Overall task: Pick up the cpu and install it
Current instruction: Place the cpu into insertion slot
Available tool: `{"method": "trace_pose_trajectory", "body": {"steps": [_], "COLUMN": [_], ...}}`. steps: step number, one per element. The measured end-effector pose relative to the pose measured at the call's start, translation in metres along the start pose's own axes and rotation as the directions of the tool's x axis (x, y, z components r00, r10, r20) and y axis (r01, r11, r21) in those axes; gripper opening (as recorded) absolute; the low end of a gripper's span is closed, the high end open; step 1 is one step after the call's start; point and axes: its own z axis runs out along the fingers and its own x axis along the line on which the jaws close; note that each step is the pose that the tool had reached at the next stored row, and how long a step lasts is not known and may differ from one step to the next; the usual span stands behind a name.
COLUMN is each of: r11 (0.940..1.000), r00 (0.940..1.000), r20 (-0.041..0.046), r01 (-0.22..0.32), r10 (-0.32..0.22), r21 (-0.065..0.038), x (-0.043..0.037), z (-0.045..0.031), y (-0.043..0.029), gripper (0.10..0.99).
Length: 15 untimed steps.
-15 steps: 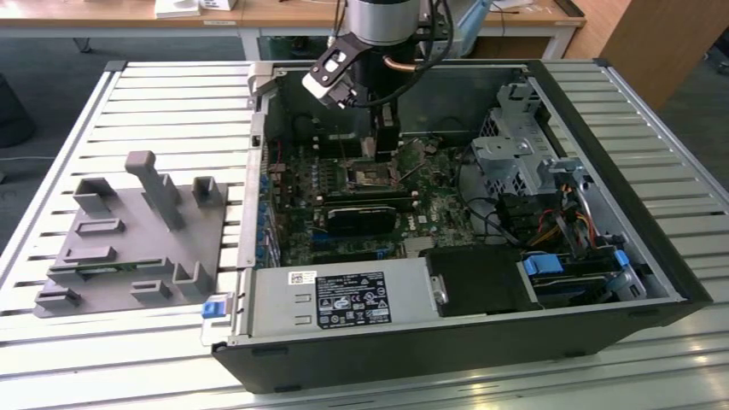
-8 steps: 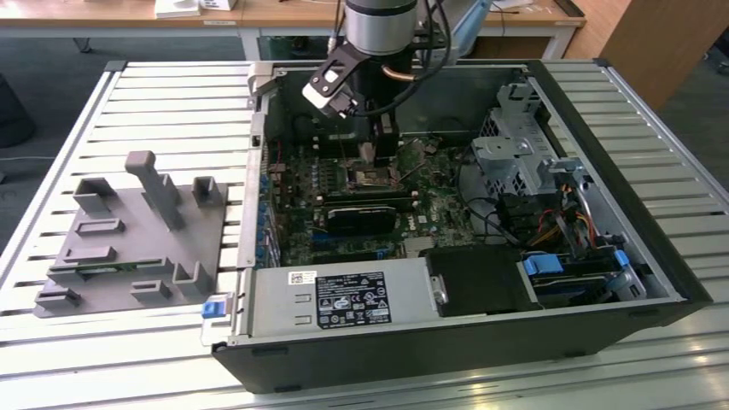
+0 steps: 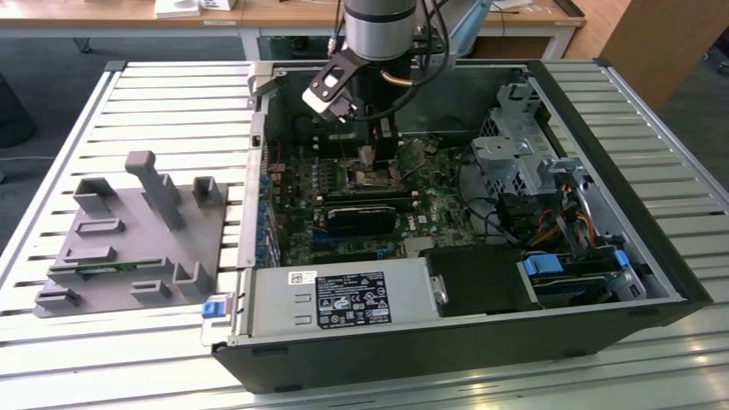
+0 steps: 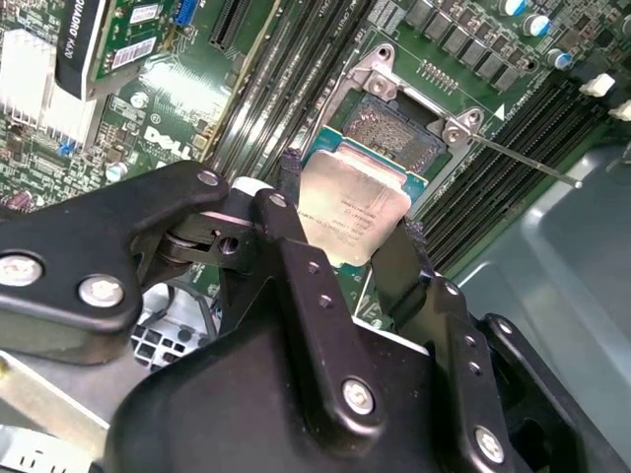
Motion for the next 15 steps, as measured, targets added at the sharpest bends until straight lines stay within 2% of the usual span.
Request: {"method": "trace_pose_trajectory", "body": {"steps": [8,15], "r11": [1.0,1.0], "r00": [1.0,1.0], "r20": [-0.0002,-0.0009], "r01": [0.003,0.01], "r10": [-0.003,-0.01], "r21": [0.0,0.0], "x": [0.0003,0.01], "z": [0.0045,0.0158], "y": [-0.0004,-0.0013], "gripper": [0.537,0.537]}}
